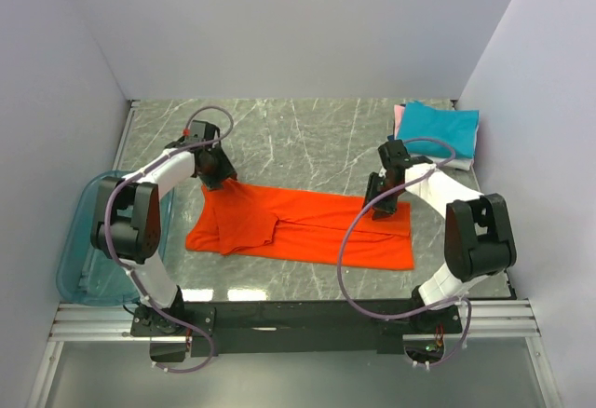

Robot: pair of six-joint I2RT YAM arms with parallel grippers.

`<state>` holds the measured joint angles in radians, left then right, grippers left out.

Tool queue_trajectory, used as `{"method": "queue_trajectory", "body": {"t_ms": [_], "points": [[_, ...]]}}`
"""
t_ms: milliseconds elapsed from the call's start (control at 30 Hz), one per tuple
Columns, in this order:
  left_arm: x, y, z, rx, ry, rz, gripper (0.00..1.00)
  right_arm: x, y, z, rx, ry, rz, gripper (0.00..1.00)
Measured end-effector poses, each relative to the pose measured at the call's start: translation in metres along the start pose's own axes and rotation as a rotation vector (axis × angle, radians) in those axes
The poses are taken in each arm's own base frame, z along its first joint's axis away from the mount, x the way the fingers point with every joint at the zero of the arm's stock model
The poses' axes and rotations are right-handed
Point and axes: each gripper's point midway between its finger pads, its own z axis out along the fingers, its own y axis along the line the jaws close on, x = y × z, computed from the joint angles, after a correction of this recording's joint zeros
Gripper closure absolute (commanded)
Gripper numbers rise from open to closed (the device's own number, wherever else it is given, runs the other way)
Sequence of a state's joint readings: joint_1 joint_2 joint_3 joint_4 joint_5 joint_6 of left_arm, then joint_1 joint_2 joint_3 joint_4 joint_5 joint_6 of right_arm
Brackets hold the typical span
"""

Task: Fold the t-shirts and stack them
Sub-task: Fold the tshirt

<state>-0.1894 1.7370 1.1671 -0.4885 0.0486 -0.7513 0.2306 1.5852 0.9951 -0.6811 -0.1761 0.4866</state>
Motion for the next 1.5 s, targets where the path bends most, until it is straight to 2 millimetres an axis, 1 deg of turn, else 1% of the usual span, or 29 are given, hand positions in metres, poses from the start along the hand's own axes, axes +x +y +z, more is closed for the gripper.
{"method": "queue_trajectory", "body": {"t_ms": [100, 267, 433, 533, 567, 667, 900, 1000, 1100, 1233, 1300, 1400, 1500], "points": [[-0.008, 0.007, 0.004, -0.023, -0.026, -0.018, 0.46, -0.006, -0.011, 0.006, 0.014, 0.007, 0.024, 0.55], [-0.027, 0.018, 0.003, -0.069, -0.093, -0.037, 0.48, -0.007, -0.025, 0.015, 0.035, 0.038, 0.052, 0.56], [-0.050, 0.026, -0.001, -0.091, -0.152, -0.061, 0.51, -0.008, -0.032, 0.019, 0.046, 0.054, 0.067, 0.56], [-0.062, 0.029, -0.002, -0.101, -0.179, -0.068, 0.54, -0.008, -0.036, 0.022, 0.047, 0.065, 0.083, 0.56], [-0.065, 0.029, 0.000, -0.104, -0.184, -0.070, 0.57, -0.008, -0.037, 0.022, 0.044, 0.066, 0.087, 0.56], [-0.072, 0.028, 0.008, -0.113, -0.186, -0.066, 0.59, -0.009, -0.038, 0.022, 0.038, 0.069, 0.096, 0.56], [-0.066, 0.035, 0.026, -0.145, -0.146, -0.048, 0.64, -0.009, -0.039, 0.022, 0.025, 0.077, 0.112, 0.56], [-0.063, 0.037, 0.028, -0.152, -0.136, -0.047, 0.64, -0.009, -0.039, 0.022, 0.020, 0.080, 0.120, 0.56], [-0.063, 0.037, 0.028, -0.149, -0.134, -0.047, 0.68, -0.009, -0.039, 0.022, 0.020, 0.080, 0.121, 0.56], [-0.062, 0.036, 0.029, -0.142, -0.128, -0.048, 0.77, -0.009, -0.039, 0.022, 0.018, 0.082, 0.124, 0.56], [-0.061, 0.035, 0.029, -0.137, -0.125, -0.048, 0.79, -0.010, -0.039, 0.022, 0.017, 0.082, 0.127, 0.56], [-0.056, 0.037, 0.031, -0.134, -0.109, -0.048, 0.86, -0.010, -0.039, 0.022, 0.018, 0.083, 0.129, 0.56], [-0.049, 0.041, 0.034, -0.141, -0.093, -0.048, 0.98, -0.010, -0.040, 0.023, 0.018, 0.083, 0.131, 0.56]]}}
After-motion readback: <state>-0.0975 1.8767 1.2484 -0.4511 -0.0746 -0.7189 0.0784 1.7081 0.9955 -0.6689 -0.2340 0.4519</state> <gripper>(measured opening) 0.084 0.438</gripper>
